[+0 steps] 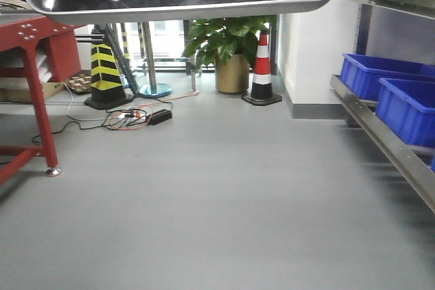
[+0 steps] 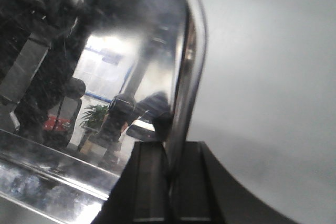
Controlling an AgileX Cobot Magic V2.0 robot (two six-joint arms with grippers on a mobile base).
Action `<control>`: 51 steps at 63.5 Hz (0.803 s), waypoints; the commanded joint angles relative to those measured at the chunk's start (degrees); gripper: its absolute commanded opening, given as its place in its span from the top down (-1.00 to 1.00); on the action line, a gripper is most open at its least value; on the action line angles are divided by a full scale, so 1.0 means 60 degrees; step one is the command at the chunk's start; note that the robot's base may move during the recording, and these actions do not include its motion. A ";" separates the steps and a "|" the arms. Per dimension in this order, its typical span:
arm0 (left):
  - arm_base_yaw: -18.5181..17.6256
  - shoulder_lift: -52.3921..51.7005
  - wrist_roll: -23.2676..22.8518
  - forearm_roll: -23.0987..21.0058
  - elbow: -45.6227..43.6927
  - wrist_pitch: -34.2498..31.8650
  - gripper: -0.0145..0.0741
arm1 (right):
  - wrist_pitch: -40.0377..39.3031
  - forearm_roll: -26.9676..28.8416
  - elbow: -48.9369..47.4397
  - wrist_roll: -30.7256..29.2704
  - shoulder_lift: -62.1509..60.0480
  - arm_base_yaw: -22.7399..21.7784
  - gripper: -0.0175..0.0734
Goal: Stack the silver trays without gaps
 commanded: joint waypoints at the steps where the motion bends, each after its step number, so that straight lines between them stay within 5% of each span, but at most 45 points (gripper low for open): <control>1: -0.0013 -0.0306 0.0283 0.0216 -0.0250 0.0573 0.78 | -0.0657 -0.0117 -0.0344 -0.0202 -0.0431 0.0001 0.57; 51: -0.0013 -0.0306 0.0283 0.0200 -0.0250 0.0573 0.78 | -0.0640 -0.0117 -0.0344 -0.0202 -0.0431 0.0001 0.57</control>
